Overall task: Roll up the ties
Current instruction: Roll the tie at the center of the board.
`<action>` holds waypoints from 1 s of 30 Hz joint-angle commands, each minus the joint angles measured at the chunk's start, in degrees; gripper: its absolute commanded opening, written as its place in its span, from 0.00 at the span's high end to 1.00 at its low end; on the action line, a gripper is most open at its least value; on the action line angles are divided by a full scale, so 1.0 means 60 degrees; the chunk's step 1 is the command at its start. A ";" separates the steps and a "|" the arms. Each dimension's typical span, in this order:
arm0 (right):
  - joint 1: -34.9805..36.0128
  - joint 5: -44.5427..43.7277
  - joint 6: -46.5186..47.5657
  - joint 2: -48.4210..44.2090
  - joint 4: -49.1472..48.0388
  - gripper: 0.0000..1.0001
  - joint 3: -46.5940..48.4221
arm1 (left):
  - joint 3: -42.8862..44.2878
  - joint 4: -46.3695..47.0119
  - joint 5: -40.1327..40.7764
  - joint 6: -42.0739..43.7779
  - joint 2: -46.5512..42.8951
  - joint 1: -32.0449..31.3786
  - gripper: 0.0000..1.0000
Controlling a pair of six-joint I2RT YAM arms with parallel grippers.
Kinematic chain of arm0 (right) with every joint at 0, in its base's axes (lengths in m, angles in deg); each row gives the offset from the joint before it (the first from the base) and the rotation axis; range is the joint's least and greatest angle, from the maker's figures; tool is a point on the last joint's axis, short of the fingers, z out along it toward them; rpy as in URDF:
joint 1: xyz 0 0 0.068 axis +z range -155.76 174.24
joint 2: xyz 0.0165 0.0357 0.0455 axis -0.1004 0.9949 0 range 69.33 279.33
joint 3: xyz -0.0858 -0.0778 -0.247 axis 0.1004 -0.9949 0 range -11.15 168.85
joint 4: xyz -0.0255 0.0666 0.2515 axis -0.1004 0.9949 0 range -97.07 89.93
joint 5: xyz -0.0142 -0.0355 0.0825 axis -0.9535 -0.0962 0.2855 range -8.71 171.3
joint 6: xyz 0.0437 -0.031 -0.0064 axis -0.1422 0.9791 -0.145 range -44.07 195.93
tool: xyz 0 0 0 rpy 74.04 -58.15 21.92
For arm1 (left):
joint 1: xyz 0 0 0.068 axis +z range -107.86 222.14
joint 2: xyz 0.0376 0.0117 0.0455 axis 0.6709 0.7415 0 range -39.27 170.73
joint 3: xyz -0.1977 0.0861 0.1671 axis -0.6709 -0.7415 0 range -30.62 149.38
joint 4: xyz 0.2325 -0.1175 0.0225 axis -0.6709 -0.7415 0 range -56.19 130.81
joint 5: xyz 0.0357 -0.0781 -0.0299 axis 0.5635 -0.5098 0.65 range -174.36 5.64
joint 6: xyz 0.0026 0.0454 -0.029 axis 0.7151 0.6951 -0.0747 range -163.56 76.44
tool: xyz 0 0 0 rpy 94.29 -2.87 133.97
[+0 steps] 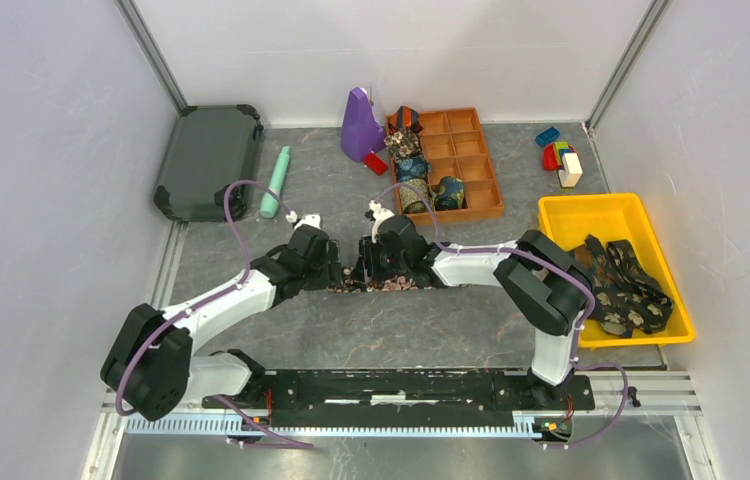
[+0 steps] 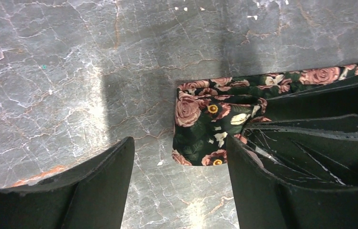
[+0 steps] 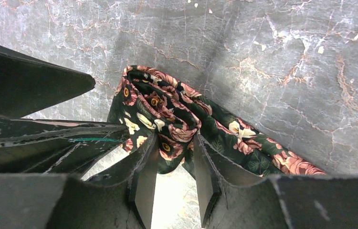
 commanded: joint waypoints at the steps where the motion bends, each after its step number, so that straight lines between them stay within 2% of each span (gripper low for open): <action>1: -0.0127 0.0021 0.0224 0.0219 -0.0054 0.61 0.0206 | -0.0206 0.0740 -0.0692 0.0642 -0.0413 0.0302 0.23; 13: -0.0349 0.0286 0.0305 0.0253 -0.0359 0.65 -0.0164 | -0.0822 0.2388 -0.2283 0.0628 -0.0250 0.0933 0.22; 30: -0.0585 0.0582 0.0318 0.0465 -0.0744 0.68 -0.0578 | -0.1579 0.4459 -0.3724 0.0443 0.0436 0.1694 0.26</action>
